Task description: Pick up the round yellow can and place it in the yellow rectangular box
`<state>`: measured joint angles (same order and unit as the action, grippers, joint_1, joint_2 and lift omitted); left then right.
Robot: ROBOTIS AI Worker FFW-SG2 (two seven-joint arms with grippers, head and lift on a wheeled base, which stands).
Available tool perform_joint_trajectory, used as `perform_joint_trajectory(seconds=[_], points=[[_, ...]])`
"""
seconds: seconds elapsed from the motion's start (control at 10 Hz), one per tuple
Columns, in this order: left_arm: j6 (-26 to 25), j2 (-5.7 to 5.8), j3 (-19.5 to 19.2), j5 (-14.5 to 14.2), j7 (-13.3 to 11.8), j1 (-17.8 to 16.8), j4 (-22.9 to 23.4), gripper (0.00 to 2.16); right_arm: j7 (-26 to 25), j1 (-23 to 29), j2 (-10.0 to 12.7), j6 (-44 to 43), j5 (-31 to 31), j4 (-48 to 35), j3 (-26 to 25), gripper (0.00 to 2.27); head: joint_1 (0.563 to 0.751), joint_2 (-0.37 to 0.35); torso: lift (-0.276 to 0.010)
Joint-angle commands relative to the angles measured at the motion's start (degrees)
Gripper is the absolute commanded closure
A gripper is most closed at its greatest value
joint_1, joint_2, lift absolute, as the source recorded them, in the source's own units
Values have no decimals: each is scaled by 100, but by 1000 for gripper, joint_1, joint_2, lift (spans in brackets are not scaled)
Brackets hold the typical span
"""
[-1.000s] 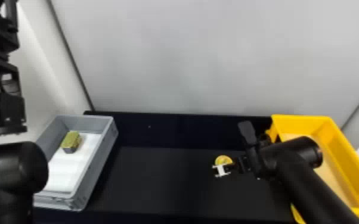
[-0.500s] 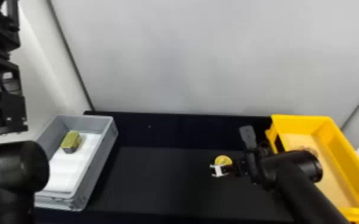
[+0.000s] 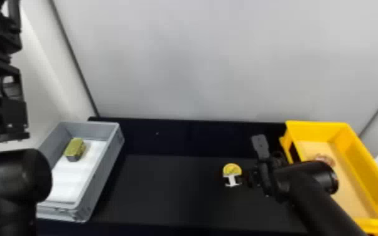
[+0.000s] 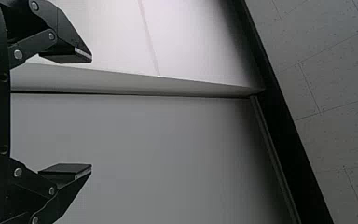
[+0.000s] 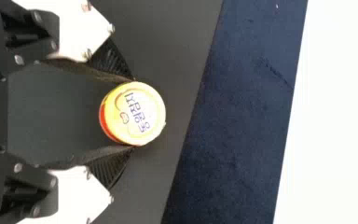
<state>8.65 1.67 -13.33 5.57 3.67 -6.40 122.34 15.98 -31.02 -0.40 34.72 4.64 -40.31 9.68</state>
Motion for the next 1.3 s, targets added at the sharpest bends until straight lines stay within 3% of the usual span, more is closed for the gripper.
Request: perform_joint_trajectory(seconds=[0.0,0.5,0.9,1.2], points=[[5,0,6,5,-15,-1,0,407,-86,-9,-4,81,2,-82,61,802,694,54,0],[-4,-18,-21,5,-15,16,0,407,-15,246,-30,257,2,-811,123,762,694,54,0],[-22,-18,-100,5,-15,96,44,407,-6,791,-206,1224,2,-3105,52,760,694,54,0],[-110,0,-109,5,-24,87,88,407,-209,721,-531,1866,10,-4433,-124,760,694,54,0]])
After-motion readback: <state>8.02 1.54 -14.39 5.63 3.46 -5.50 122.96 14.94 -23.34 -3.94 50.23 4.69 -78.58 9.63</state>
